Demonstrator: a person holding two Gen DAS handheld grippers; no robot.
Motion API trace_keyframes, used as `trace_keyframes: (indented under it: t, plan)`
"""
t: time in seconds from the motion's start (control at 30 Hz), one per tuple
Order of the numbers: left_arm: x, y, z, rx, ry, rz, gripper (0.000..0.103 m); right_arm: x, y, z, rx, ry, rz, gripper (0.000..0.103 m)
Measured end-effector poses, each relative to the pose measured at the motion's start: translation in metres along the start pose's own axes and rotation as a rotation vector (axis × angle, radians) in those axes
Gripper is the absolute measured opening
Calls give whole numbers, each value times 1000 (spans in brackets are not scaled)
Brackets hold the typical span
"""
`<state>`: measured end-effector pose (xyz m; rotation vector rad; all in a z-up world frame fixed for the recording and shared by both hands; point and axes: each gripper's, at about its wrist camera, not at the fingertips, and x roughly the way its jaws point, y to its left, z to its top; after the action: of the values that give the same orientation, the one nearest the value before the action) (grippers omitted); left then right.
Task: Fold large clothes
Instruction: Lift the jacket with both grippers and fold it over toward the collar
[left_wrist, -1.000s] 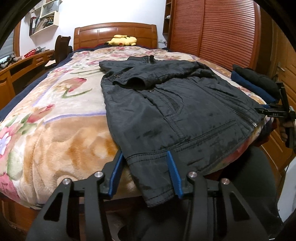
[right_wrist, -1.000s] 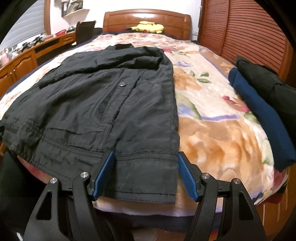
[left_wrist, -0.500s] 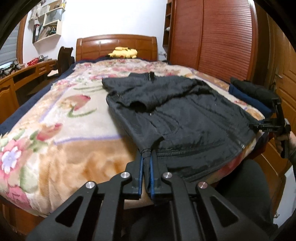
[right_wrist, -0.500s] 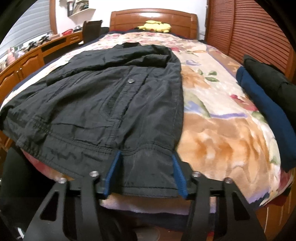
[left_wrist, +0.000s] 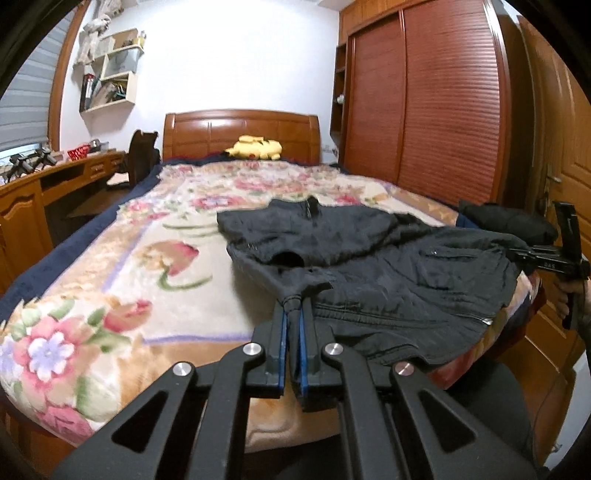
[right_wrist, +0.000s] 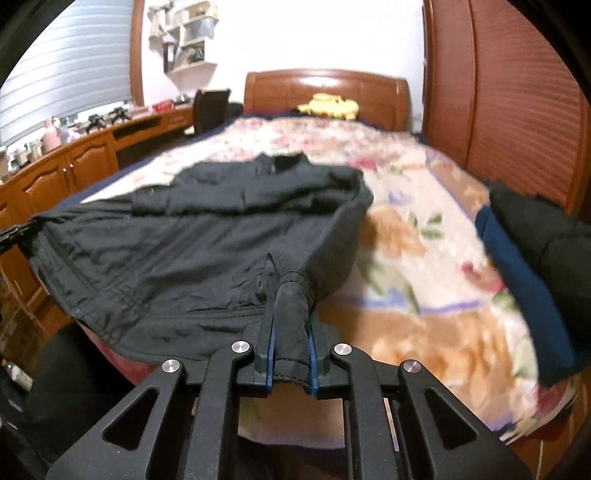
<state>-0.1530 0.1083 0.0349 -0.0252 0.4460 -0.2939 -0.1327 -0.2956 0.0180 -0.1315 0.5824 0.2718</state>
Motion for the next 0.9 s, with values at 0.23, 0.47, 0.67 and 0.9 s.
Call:
trace_keyframes:
  t: [0.23,0.47,0.67,0.9]
  plan:
    - [-23,7,18,-7,-60,6,2,-28,8,26,-44,-71,-5,10]
    - [-48,7,41,14,-136,17,2,-52,16,48,-83,-134,-13,10]
    - [-69,8,56,29,-180,24,2,-73,20,62,-114,-178,-20,10]
    - [-89,7,81,46,-235,36,2,-97,25,80,-135,-231,-24,10]
